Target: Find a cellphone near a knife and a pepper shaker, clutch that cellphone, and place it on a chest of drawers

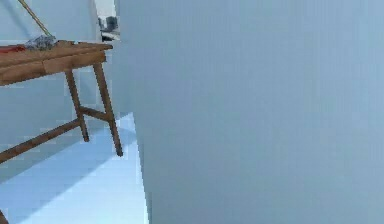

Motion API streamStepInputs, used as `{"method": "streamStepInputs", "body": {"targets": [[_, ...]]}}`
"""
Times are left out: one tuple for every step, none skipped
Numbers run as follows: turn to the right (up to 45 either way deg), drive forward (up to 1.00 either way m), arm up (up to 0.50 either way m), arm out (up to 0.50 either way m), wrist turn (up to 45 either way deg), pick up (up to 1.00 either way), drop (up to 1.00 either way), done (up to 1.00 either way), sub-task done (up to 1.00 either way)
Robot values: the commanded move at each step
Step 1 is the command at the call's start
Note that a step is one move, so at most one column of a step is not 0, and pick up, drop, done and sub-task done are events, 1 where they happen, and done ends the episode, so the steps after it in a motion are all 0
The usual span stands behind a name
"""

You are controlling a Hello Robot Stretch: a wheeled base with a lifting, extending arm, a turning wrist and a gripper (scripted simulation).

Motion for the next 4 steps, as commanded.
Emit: {"method": "streamStepInputs", "body": {"targets": [[-45.0,0.0,0.0,0.0,0.0,0.0,0.0,0.0,0.0],[-45.0,0.0,0.0,0.0,0.0,0.0,0.0,0.0,0.0],[-45.0,0.0,0.0,0.0,0.0,0.0,0.0,0.0,0.0],[-9.0,0.0,0.0,0.0,0.0,0.0,0.0,0.0,0.0]]}}
